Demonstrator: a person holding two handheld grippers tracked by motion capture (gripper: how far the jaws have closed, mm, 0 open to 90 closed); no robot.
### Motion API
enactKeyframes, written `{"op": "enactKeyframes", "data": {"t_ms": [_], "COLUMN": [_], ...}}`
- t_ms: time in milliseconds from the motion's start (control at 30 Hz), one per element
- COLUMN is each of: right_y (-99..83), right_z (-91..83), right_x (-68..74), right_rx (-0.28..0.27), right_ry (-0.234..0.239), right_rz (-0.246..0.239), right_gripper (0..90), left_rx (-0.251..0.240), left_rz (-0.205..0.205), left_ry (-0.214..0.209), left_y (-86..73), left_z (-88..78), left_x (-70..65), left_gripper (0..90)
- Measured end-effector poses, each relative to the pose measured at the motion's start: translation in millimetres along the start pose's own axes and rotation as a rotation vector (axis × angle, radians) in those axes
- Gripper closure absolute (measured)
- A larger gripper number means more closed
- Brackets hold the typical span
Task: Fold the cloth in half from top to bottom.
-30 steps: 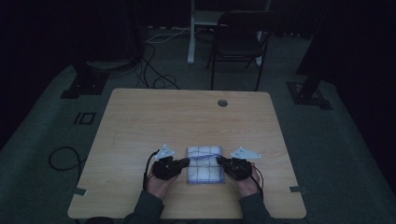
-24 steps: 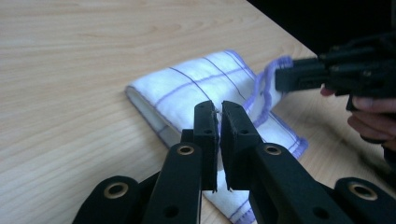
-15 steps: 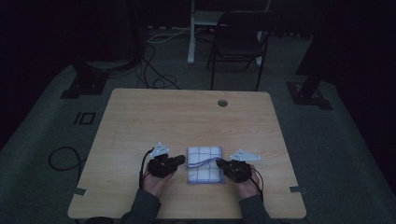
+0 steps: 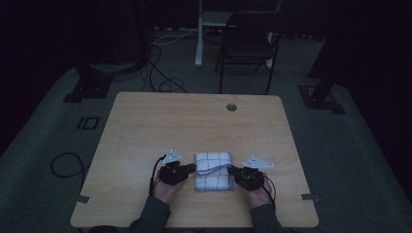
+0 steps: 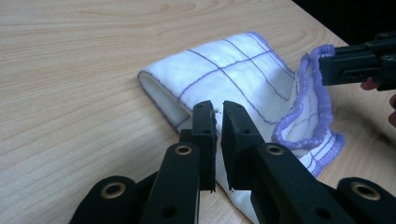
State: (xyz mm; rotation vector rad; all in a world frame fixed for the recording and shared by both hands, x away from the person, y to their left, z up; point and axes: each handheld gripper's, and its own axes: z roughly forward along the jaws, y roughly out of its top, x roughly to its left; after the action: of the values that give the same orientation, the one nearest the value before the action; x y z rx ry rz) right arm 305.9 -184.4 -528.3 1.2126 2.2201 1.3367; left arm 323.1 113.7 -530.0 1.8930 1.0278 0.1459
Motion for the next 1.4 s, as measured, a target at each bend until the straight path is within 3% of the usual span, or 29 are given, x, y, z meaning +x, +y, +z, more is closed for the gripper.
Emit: {"op": "enactKeyframes", "data": {"t_ms": [300,600,767,967,1233,1400], "right_y": [-4.3,-6.2,-5.4,-7.0,-6.1,-4.9], "right_z": [-2.1,-9.3,-16.7,-19.4,-9.2,-3.4], "right_x": [-3.3,-6.2,-12.7,-23.4,-36.0,-43.1], "right_rx": [0.008,-0.003,-0.043,-0.047,0.009,0.028], "right_ry": [0.001,-0.009,-0.024,-0.064,-0.131,-0.139], "right_rz": [0.008,0.006,0.028,0.07,0.04,0.047], "right_gripper": [80.5,65.3,61.1,60.2,59.3,58.6], "left_rx": [0.02,0.05,0.073,0.081,0.066,0.049], "left_rz": [0.022,0.067,0.079,0.095,0.089,0.09], "left_ry": [0.006,0.034,0.041,0.051,0.05,0.063], "left_y": [-6.2,-13.8,-20.1,-21.5,-21.0,-18.4], "left_z": [4.4,5.2,5.8,5.9,0.3,-5.1], "left_x": [-4.2,-9.9,-11.4,-12.7,-10.0,-6.7], "left_gripper": [83.4,82.4,81.8,81.3,78.6,75.4]}}
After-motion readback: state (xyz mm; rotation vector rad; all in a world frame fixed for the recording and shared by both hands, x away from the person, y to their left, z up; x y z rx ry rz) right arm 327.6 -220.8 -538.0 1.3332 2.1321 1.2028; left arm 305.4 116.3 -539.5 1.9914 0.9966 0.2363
